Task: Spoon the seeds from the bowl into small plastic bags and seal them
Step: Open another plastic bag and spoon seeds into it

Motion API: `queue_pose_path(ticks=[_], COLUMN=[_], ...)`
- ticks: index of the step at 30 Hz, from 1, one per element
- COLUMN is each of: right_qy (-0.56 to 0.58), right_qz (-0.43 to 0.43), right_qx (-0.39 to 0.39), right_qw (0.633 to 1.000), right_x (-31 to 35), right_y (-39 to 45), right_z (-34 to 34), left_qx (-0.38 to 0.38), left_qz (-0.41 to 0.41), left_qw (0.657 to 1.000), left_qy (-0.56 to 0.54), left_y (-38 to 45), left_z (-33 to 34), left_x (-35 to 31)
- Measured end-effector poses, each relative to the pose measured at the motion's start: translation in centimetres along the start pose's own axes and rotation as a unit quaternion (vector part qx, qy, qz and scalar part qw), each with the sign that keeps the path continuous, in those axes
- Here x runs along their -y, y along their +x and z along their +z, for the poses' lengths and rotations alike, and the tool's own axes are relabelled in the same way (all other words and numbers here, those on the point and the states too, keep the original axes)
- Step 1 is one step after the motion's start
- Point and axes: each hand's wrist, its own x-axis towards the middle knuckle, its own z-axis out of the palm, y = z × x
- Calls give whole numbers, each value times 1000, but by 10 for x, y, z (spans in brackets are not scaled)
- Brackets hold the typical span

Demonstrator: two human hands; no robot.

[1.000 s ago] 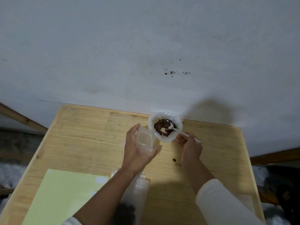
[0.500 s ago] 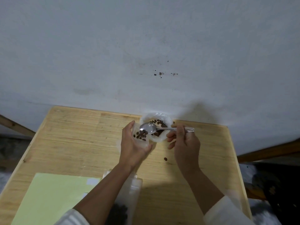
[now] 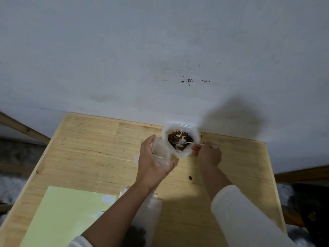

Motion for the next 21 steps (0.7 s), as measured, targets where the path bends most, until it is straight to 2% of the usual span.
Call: queue_pose_path(ticks=[4, 9, 16, 19, 21], right_qy=[170, 225, 163, 78, 15], right_qz=[78, 72, -58, -184, -284], right_qx=[63, 91, 143, 172, 165], right_qw=[980, 967, 975, 965, 944], right_x=[0, 4, 35, 45, 46], right_y=[2, -2, -37, -66, -81], right_z=[5, -16, -44, -50, -51], left_qx=[1, 6, 13, 4, 2], left_qz=[-1, -13, -19, -26, -27], left_qw=[1000, 1000, 999, 999, 999], left_qy=[10, -9, -42, -29, -26], left_y=[1, 1, 0, 0, 1], left_z=[0, -2, 0, 2, 2], left_x=[1, -2, -6, -6, -6])
